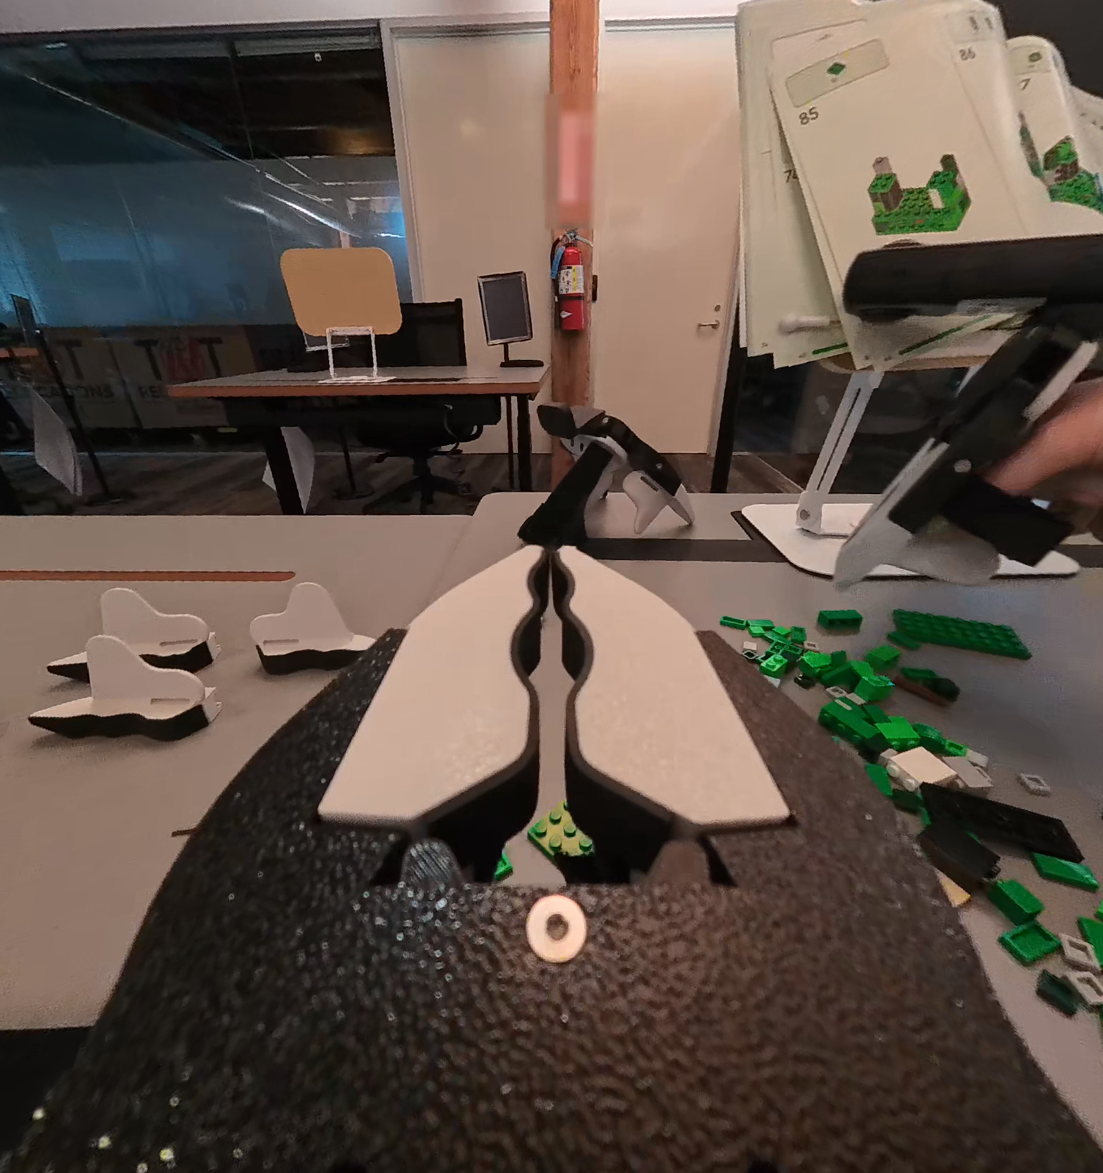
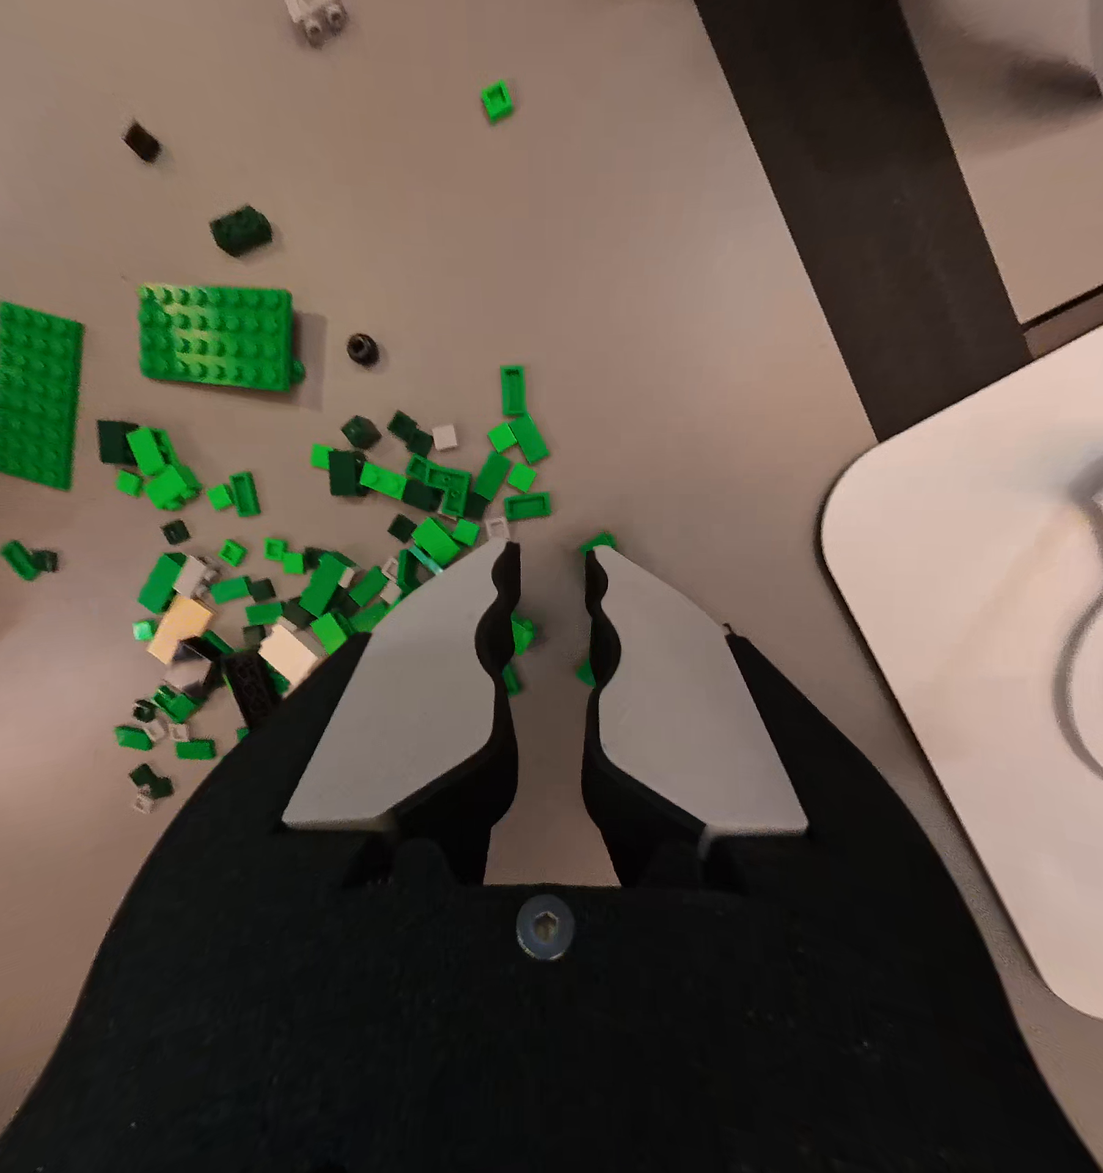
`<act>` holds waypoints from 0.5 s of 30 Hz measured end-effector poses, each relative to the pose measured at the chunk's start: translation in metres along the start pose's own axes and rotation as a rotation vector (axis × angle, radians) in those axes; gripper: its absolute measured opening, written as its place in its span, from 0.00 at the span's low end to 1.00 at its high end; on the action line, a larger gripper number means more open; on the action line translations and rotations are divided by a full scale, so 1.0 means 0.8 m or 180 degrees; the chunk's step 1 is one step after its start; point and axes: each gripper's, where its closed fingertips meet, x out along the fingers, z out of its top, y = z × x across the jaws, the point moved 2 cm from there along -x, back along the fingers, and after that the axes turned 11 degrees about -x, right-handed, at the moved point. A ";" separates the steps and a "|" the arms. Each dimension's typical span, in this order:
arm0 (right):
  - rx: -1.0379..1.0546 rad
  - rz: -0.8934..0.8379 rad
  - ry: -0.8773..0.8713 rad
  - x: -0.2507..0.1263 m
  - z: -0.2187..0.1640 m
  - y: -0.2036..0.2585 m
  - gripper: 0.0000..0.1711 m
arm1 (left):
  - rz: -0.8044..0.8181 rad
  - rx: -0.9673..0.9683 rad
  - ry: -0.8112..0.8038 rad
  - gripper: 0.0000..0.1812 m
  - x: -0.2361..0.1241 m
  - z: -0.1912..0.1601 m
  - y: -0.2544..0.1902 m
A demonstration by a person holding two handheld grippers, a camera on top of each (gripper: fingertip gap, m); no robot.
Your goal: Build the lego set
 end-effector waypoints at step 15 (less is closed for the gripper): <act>-0.0830 0.0380 0.0152 0.004 -0.008 0.090 0.04 | -0.0045 -0.0155 0.0021 0.00 0.001 -0.003 0.000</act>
